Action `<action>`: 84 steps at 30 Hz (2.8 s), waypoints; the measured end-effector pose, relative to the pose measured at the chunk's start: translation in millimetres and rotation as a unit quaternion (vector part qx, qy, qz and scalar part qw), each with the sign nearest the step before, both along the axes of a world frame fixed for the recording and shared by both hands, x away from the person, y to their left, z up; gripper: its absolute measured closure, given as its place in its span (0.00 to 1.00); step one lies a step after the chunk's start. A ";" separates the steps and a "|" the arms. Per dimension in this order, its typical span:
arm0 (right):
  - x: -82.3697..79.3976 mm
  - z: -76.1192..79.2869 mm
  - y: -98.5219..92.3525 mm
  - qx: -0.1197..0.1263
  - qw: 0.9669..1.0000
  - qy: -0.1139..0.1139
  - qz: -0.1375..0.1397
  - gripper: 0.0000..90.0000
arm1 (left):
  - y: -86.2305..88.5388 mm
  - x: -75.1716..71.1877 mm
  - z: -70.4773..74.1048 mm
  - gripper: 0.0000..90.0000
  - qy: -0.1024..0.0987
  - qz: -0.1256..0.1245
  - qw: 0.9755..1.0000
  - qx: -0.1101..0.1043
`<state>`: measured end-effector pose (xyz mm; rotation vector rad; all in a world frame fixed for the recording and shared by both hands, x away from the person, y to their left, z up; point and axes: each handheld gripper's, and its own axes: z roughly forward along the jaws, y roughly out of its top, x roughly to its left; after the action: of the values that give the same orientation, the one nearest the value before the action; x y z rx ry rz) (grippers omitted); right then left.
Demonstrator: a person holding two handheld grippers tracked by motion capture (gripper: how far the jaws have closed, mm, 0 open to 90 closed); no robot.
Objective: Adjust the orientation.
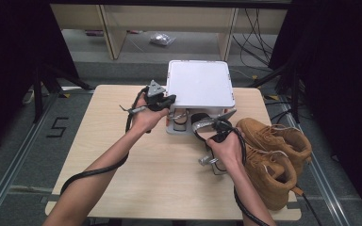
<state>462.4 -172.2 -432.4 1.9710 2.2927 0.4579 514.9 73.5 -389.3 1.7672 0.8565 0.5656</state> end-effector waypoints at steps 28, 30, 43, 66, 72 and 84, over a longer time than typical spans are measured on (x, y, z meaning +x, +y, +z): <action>32.8 -28.6 4.7 0.008 0.999 0.008 -0.049 0.48 | 0.4 0.7 0.4 1.00 0.002 -0.002 1.000 -0.001; 32.5 -28.2 12.5 0.024 0.995 0.031 -0.093 0.48 | 0.4 0.7 0.4 1.00 0.002 -0.002 1.000 0.000; 37.6 -34.1 9.4 0.026 0.996 0.014 -0.086 0.42 | 0.4 0.4 0.2 1.00 0.001 -0.002 1.000 0.000; -20.1 29.3 -14.2 0.073 0.994 -0.081 -0.008 0.84 | 0.6 0.6 0.2 1.00 0.003 -0.001 1.000 -0.002; -46.6 29.9 -23.5 0.071 0.995 -0.060 0.019 1.00 | 0.4 0.2 -0.1 1.00 0.000 -0.001 1.000 -0.001; -82.0 4.3 -35.3 0.060 0.998 -0.016 0.033 1.00 | 0.6 0.1 0.4 1.00 0.001 -0.001 1.000 0.002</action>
<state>380.5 -207.5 -428.1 1.9284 2.3674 0.6420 515.0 74.0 -388.9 1.7723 0.8570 0.5645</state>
